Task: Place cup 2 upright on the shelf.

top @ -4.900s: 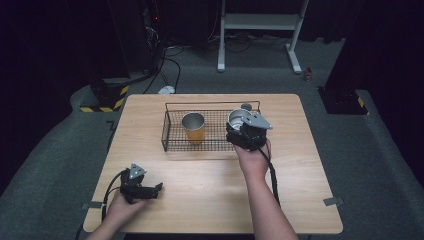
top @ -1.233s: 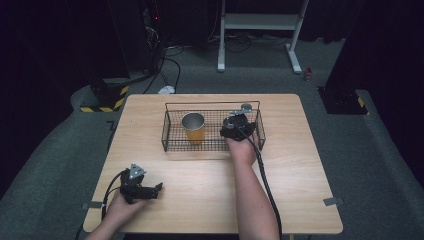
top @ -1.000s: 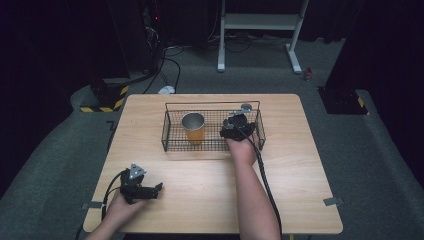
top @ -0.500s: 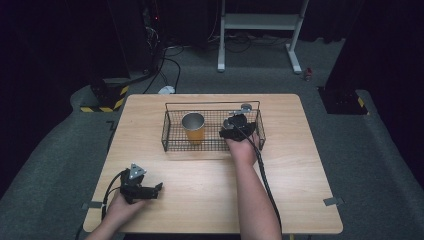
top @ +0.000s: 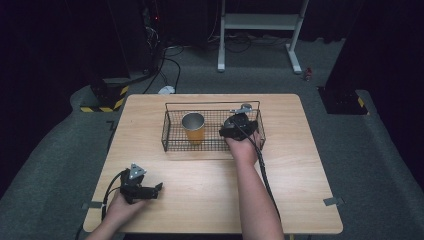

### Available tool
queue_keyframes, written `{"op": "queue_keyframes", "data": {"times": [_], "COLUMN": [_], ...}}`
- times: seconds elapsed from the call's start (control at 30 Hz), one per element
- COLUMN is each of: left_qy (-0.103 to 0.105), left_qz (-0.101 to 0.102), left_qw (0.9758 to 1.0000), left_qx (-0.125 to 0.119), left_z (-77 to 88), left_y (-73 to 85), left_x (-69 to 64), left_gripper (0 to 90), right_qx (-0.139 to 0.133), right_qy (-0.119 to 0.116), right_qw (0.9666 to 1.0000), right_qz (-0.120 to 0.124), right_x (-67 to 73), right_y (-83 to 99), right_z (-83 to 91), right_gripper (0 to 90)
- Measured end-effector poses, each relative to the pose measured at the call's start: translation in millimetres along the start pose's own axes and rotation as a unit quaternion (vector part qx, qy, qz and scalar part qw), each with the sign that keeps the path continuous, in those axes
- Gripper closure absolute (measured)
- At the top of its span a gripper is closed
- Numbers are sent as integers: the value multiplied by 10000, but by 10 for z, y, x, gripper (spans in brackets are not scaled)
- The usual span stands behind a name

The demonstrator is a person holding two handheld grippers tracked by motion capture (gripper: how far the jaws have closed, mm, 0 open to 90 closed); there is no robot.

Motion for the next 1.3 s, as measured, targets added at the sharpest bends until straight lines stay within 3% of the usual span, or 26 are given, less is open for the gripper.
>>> {"op": "queue_keyframes", "data": {"times": [0.47,0.77,1.07,1.3], "left_qy": [3,4,-12,-11], "left_qz": [17,-1,-11,-11], "left_qw": [10000,10000,10000,10000], "left_qx": [-1,14,11,11], "left_z": [0,2,2,2], "left_y": [0,2,2,2], "left_x": [-3,-1,2,2], "left_gripper": [4,4,5,5], "right_qx": [-377,-648,-870,-699], "right_qy": [-54,-159,-261,-174], "right_qw": [9993,9977,9957,9972], "right_qz": [42,91,182,215], "right_x": [-5,50,79,14], "right_y": [-114,-99,249,711], "right_z": [215,442,730,819], "right_gripper": [101,102,103,103]}}
Point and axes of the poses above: each handheld gripper's, and its own axes: z roughly backward along the jaws, y roughly out of its underside, x roughly to its left, the point moved 8 cm from there along -z, roughly forward along the jaws, and after that the axes turned 1 degree about z, right-handed, at the moved point
